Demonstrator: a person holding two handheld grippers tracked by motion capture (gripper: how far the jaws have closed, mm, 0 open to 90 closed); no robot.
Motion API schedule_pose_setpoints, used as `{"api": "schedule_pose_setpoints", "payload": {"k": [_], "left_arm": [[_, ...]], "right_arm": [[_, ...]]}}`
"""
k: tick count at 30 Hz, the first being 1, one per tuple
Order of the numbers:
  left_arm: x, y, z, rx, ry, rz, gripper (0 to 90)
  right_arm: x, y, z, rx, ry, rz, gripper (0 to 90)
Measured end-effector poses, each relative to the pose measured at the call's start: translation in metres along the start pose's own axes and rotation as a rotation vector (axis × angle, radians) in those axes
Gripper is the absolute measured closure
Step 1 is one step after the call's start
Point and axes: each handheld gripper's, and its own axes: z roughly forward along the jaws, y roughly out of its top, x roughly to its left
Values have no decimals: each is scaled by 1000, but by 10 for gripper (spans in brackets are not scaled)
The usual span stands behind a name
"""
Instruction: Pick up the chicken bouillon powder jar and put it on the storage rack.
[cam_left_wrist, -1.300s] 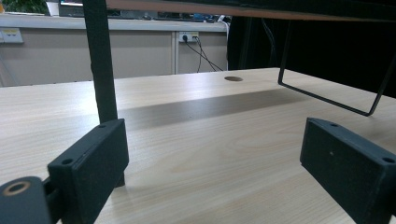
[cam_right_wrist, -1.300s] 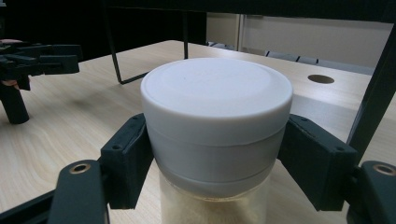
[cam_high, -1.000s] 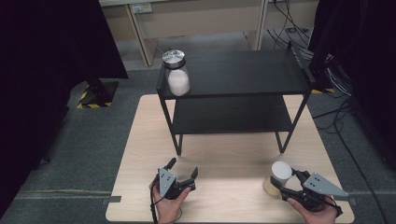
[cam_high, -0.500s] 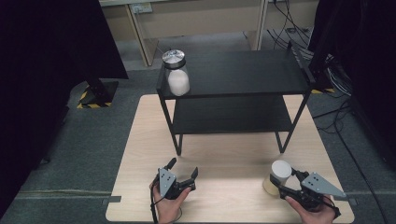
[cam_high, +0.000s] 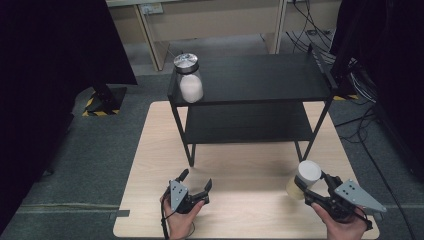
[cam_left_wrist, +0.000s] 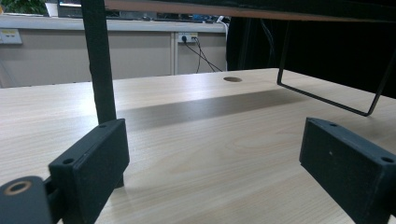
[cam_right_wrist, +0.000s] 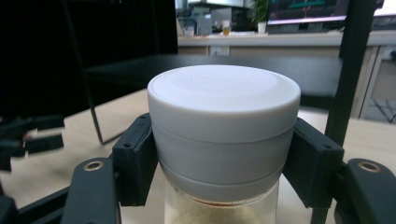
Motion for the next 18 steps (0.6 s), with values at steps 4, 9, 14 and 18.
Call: {"api": "schedule_pose_setpoints", "payload": {"k": [4, 9, 14, 18], "left_arm": [[0, 0, 0, 1, 0, -2, 77], [0, 0, 0, 0, 2, -3, 78], [0, 0, 0, 0, 2, -3, 78], [0, 0, 0, -1, 2, -2, 79]], "right_arm": [[1, 10, 2, -28, -12, -4, 343], [4, 19, 5, -44, -34, -5, 342], [8, 26, 9, -68, -39, -2, 343], [11, 35, 13, -85, -45, -15, 342]]}}
